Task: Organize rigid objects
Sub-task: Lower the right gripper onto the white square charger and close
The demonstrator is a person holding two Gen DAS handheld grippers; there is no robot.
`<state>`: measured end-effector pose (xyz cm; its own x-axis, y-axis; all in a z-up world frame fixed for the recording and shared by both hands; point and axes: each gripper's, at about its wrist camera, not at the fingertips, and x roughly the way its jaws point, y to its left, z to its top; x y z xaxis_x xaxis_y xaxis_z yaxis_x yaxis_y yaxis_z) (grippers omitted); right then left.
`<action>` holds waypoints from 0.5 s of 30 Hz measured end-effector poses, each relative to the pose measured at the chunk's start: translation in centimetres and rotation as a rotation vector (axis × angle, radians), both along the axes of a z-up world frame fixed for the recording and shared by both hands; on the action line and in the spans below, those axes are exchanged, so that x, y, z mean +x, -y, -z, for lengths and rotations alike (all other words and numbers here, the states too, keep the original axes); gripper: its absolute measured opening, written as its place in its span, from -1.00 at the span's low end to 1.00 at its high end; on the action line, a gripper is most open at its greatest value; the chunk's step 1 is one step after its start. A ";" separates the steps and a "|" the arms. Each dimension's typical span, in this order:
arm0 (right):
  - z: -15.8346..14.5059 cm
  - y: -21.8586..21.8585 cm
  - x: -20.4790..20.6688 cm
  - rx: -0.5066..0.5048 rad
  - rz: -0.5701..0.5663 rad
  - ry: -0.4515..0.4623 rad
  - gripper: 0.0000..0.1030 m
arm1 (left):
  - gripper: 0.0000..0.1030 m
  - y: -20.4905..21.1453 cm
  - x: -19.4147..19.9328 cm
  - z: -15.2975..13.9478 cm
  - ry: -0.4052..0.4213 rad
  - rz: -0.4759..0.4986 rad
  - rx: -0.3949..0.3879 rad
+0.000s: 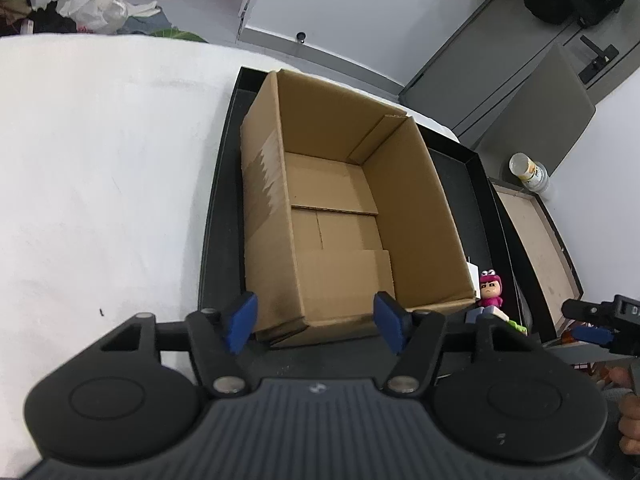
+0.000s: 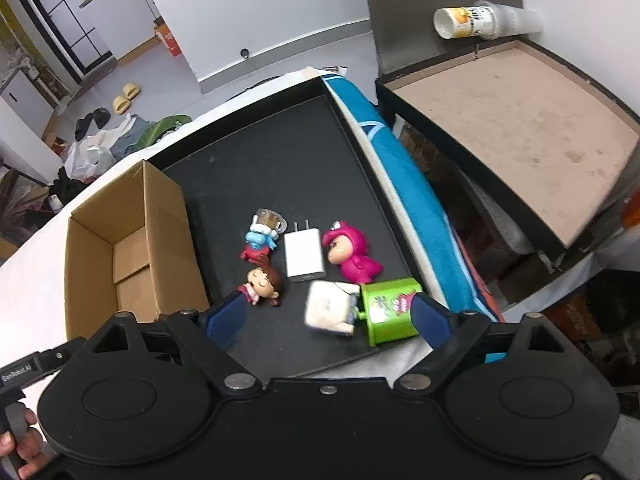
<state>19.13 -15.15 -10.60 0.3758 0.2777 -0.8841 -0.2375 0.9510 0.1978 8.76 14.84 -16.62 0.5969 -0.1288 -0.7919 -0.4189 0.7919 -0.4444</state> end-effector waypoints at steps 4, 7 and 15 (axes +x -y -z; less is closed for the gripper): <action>1.3 -0.5 1.1 0.016 0.001 -0.052 0.50 | 0.13 -0.5 0.4 0.3 -0.001 -0.005 -0.011; 2.8 -0.5 1.8 0.034 0.025 -0.105 0.36 | -0.05 -1.0 0.6 0.7 -0.001 -0.016 -0.033; 5.6 -0.3 2.9 0.105 0.062 -0.233 -0.07 | -0.53 -2.2 0.8 1.0 -0.007 -0.027 -0.035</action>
<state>22.07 -14.89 -16.15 0.1843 0.3554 -0.9164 -0.1159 0.9337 0.3388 9.58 17.03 -17.63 0.5952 -0.1402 -0.7912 -0.4432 0.7641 -0.4688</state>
